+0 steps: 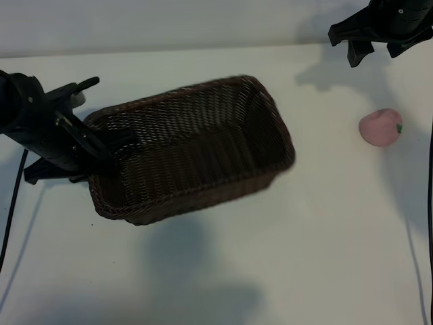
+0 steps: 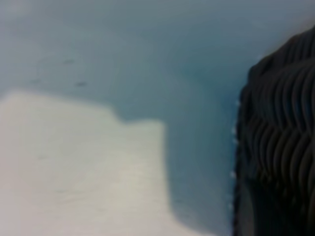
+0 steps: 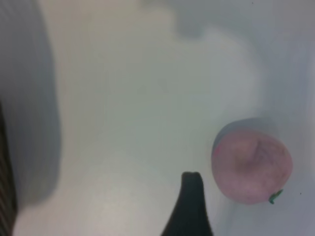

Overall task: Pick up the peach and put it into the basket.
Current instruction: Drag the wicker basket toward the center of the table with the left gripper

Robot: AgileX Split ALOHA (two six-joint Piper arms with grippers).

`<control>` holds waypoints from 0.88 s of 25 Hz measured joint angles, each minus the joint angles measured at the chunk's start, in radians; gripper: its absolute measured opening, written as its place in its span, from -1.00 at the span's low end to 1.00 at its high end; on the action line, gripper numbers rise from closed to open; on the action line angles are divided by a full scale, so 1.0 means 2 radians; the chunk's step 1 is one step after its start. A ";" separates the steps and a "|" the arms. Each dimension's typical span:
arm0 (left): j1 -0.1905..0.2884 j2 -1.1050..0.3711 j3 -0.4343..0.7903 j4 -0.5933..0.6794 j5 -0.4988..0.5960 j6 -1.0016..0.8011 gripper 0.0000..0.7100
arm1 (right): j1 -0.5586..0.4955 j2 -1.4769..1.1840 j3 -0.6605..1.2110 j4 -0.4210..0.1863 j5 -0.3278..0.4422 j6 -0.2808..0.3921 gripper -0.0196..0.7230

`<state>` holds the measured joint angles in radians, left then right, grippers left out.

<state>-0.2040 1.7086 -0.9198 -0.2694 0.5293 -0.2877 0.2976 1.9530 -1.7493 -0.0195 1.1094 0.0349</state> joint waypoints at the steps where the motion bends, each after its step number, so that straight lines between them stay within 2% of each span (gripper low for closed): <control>1: 0.003 -0.006 0.000 -0.016 0.003 0.022 -0.74 | 0.000 0.000 0.000 0.000 0.000 0.000 0.63; 4: 0.016 -0.020 0.000 -0.057 0.009 0.087 -0.74 | 0.000 0.000 0.000 0.000 0.000 0.000 0.63; 7: 0.021 -0.022 -0.018 -0.072 0.028 0.118 -0.74 | 0.000 0.000 0.000 0.000 0.000 0.000 0.63; 15: 0.021 -0.015 -0.108 -0.077 0.058 0.144 -0.74 | 0.000 0.000 0.000 0.000 0.003 0.001 0.63; 19: 0.021 0.014 -0.146 -0.080 0.063 0.144 -0.74 | 0.000 0.000 0.000 0.000 0.005 0.001 0.63; 22: 0.009 0.046 -0.164 -0.080 0.063 0.144 -0.74 | 0.000 0.000 0.000 0.000 0.005 0.001 0.63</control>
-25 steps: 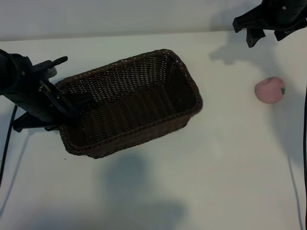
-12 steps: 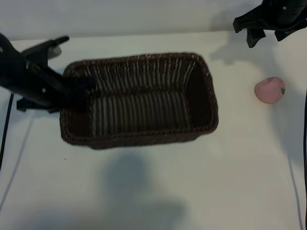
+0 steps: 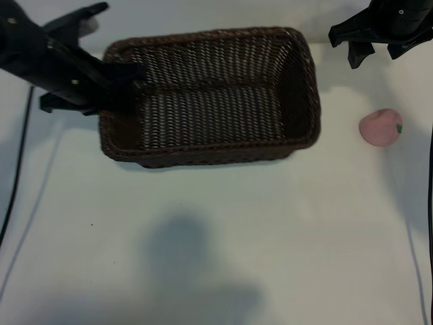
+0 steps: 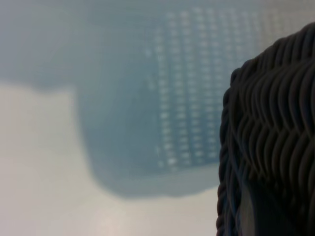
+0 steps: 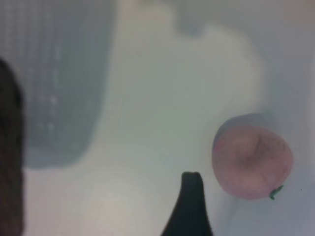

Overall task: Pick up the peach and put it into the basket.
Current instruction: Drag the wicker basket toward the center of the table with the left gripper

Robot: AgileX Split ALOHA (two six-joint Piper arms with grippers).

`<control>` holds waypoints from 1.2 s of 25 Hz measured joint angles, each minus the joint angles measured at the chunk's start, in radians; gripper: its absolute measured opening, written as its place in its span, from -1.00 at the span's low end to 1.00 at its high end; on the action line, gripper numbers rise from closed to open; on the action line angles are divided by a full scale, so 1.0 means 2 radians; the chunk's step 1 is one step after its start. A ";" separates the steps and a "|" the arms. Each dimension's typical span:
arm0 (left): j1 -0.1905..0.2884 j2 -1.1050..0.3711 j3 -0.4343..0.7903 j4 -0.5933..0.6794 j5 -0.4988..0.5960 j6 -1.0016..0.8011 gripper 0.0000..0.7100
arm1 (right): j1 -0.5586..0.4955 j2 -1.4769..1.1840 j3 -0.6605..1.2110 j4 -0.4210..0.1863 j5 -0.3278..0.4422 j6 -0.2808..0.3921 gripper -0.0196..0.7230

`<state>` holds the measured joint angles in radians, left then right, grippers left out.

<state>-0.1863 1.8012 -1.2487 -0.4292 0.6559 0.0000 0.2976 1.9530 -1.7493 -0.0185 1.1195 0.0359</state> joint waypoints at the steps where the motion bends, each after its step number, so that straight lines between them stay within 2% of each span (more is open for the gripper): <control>1: -0.007 0.009 -0.007 0.000 0.000 0.000 -0.74 | 0.000 0.000 0.000 0.000 0.000 0.000 0.63; 6: -0.035 0.060 -0.041 -0.001 0.000 -0.008 -0.74 | 0.000 0.000 0.000 0.000 0.000 0.000 0.63; 19: -0.044 0.103 -0.047 -0.001 -0.019 -0.017 -0.72 | 0.000 0.000 0.000 0.000 0.000 0.000 0.63; 22: -0.045 0.103 -0.049 -0.008 -0.019 -0.015 -0.47 | 0.000 0.000 0.000 0.000 0.000 0.000 0.63; 27: -0.045 0.102 -0.050 -0.013 -0.019 -0.015 0.35 | 0.000 0.000 0.000 0.000 0.000 0.000 0.63; 29: -0.045 0.096 -0.050 -0.013 -0.019 -0.015 0.59 | 0.000 0.000 0.000 0.000 0.000 0.001 0.63; 30: -0.045 0.092 -0.051 -0.012 -0.018 -0.015 0.65 | 0.000 0.000 0.000 0.000 0.000 0.001 0.63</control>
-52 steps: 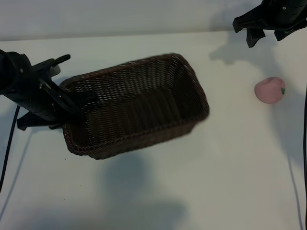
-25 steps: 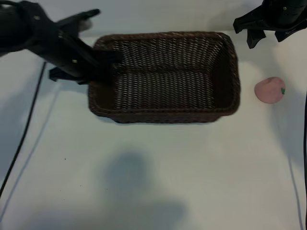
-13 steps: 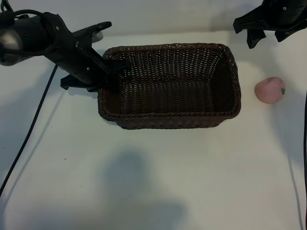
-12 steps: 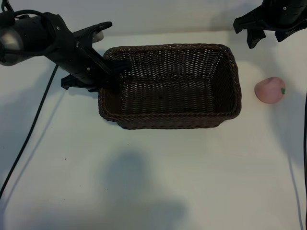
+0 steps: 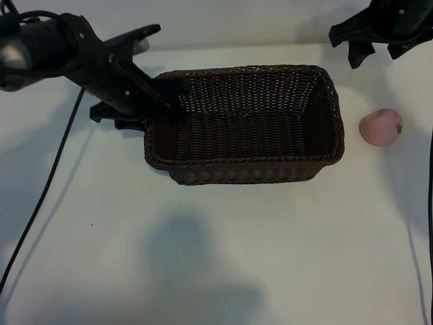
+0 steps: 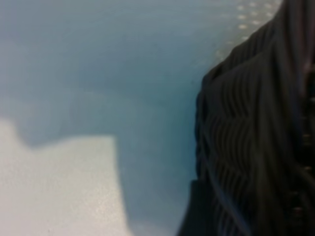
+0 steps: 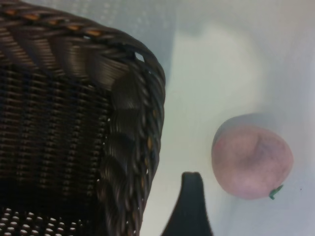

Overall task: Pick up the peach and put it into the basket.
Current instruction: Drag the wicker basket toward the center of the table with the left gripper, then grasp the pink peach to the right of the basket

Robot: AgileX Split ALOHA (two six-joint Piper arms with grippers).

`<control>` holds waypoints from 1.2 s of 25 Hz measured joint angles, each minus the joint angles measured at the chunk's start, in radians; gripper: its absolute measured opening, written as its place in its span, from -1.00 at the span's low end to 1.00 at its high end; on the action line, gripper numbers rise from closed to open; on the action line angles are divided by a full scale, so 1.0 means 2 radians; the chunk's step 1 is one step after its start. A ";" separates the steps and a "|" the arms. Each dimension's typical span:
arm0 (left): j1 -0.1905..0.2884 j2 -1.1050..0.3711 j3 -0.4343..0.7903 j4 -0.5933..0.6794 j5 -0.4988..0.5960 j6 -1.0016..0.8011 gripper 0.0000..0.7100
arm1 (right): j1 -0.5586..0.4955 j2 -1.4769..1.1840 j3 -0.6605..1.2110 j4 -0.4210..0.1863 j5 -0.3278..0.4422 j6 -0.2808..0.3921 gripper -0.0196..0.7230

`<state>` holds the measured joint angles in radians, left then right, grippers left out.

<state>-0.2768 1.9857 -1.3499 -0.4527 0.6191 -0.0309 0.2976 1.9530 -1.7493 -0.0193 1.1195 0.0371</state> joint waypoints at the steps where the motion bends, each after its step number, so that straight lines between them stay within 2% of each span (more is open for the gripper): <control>1: 0.000 -0.007 0.000 0.005 0.002 -0.001 0.70 | 0.000 0.000 0.000 0.000 0.000 0.001 0.63; 6: 0.000 -0.053 0.000 0.056 0.032 -0.020 0.73 | 0.000 0.000 0.000 0.000 0.005 0.001 0.63; 9: 0.000 -0.083 0.000 0.082 0.048 -0.033 0.70 | 0.000 0.000 0.000 0.000 0.025 0.001 0.63; 12: 0.000 -0.109 0.000 0.088 0.053 -0.037 0.68 | 0.000 -0.003 0.000 0.000 0.043 0.002 0.63; 18: 0.000 -0.133 0.000 0.084 0.054 -0.038 0.68 | -0.002 -0.021 0.000 0.001 0.049 0.009 0.63; 21: 0.000 -0.137 0.000 0.084 0.054 -0.038 0.68 | -0.016 -0.021 0.017 0.002 0.031 0.019 0.63; 30: 0.000 -0.139 0.000 0.084 0.054 -0.038 0.68 | -0.049 -0.015 0.113 0.010 -0.089 0.027 0.63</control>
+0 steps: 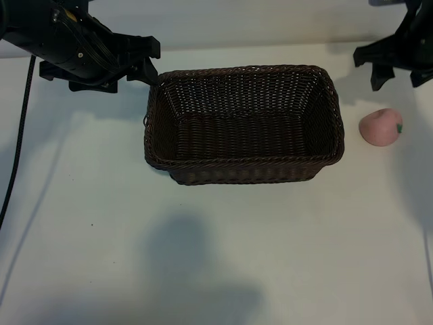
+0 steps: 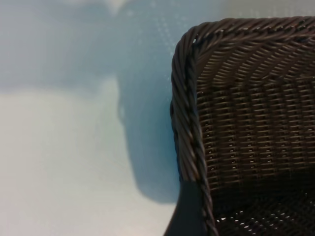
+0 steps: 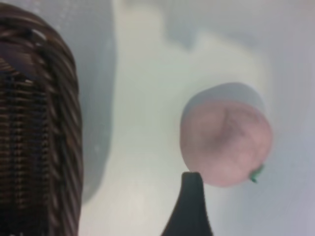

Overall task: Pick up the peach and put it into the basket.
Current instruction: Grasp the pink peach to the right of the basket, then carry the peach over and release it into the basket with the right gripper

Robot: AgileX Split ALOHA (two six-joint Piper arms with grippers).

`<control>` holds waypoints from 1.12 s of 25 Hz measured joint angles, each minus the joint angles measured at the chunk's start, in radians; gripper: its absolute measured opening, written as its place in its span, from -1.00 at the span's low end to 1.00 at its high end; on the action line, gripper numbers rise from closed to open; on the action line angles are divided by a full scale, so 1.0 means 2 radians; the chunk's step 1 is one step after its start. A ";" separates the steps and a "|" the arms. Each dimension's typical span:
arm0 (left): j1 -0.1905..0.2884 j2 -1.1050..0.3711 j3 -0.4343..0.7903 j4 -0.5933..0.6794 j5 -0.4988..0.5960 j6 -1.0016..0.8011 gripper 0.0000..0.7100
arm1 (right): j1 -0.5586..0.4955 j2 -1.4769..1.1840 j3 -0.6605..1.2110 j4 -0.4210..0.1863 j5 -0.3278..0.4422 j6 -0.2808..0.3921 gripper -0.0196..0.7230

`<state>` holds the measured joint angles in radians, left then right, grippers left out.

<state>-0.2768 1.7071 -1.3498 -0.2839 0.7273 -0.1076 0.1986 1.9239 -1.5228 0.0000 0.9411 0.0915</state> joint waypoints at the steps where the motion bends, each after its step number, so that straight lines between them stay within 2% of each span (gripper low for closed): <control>1: 0.000 0.000 0.000 0.000 0.000 0.000 0.68 | 0.000 0.000 0.012 0.000 -0.012 0.000 0.63; 6: 0.000 0.000 0.000 0.001 0.000 0.000 0.68 | -0.001 0.011 0.062 0.000 -0.072 0.010 0.63; 13: 0.000 0.000 0.000 0.001 0.003 0.000 0.67 | -0.006 0.056 0.069 0.000 -0.095 0.012 0.59; 15: 0.000 0.000 0.000 0.001 0.005 0.000 0.67 | -0.009 0.060 0.069 0.000 -0.096 0.015 0.40; 16: 0.000 0.000 0.000 0.001 0.006 0.000 0.67 | -0.010 0.061 0.069 0.000 -0.096 0.019 0.21; 19: 0.000 0.000 0.000 0.001 0.009 0.001 0.67 | -0.011 0.062 0.069 -0.006 -0.094 0.028 -0.52; 20: 0.000 0.000 0.000 0.001 0.009 0.001 0.67 | -0.011 0.062 0.069 -0.007 -0.093 0.028 -0.68; 23: 0.000 0.000 0.000 0.001 0.009 0.001 0.67 | -0.011 0.062 0.069 -0.008 -0.089 0.029 -0.82; 28: 0.000 0.000 0.000 0.001 0.010 0.001 0.66 | -0.011 0.046 0.062 -0.009 -0.064 0.025 -0.83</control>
<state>-0.2768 1.7071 -1.3498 -0.2810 0.7477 -0.1065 0.1762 2.0151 -1.3987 -0.0176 0.8122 0.1414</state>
